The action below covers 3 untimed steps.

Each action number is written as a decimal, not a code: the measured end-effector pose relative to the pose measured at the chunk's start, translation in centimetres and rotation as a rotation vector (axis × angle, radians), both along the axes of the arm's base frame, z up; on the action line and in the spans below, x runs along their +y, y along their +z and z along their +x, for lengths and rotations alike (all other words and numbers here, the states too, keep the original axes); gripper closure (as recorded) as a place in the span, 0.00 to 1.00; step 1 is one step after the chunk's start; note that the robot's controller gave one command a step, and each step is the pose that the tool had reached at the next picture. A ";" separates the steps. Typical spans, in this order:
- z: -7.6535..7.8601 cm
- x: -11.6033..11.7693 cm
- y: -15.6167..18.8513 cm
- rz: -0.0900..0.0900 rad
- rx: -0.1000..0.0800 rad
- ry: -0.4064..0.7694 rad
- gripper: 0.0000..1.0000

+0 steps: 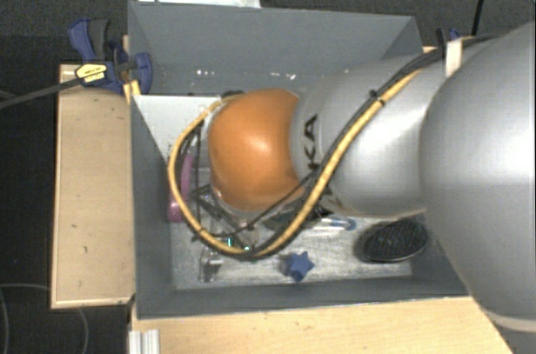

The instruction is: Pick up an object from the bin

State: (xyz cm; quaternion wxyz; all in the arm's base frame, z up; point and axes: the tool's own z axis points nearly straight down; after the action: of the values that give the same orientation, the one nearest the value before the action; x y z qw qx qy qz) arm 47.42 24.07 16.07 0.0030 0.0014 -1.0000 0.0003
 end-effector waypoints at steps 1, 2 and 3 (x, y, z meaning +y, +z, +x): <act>3.5 -4.2 -9.2 0.003 -0.011 0.080 0.00; 8.0 -13.9 -8.8 0.003 -0.017 0.393 0.00; 9.0 -21.2 -5.9 0.000 -0.013 0.212 0.00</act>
Offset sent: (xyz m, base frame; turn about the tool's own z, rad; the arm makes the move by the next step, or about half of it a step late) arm 0.0327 -0.0402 -0.0907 -0.0844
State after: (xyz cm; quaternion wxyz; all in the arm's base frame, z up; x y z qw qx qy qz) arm 56.45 2.89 10.13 -0.0035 0.1073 -0.9942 0.0007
